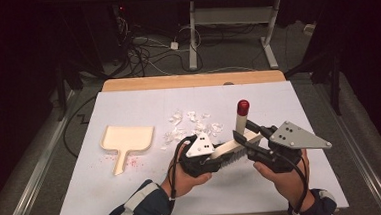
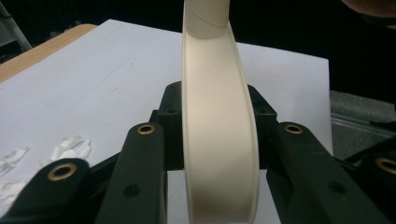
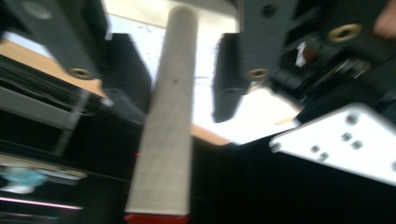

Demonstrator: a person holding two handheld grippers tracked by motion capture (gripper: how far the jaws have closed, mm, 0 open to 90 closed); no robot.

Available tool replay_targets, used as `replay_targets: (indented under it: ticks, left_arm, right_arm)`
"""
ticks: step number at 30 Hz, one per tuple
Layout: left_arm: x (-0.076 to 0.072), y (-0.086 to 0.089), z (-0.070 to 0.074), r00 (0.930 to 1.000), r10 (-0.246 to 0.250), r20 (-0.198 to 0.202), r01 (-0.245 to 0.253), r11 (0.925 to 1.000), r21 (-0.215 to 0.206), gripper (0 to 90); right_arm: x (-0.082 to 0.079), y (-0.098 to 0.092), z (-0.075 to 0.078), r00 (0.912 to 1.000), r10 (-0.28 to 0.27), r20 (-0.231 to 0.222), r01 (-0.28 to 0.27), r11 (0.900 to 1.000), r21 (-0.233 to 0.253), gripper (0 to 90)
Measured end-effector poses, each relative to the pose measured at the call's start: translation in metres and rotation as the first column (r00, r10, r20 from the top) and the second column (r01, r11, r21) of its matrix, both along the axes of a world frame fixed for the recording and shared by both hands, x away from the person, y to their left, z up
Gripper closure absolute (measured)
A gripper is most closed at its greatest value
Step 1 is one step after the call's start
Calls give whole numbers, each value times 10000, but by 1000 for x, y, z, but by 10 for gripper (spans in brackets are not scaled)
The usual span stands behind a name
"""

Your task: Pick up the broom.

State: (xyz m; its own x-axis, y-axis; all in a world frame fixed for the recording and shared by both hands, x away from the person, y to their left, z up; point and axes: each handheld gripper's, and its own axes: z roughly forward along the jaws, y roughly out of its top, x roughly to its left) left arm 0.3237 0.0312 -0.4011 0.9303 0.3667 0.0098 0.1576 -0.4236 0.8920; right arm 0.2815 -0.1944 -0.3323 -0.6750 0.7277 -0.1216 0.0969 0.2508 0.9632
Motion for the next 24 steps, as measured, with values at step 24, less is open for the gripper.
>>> replay_targets:
  ticks: [24]
  left_arm:
    - [-17, 45, -4, 9521, -3045, -268, 3041, 9343, 1863, 655]
  right_arm:
    - [25, 22, -73, 8057, 5090, -3030, -5866, 7569, -2882, 565]
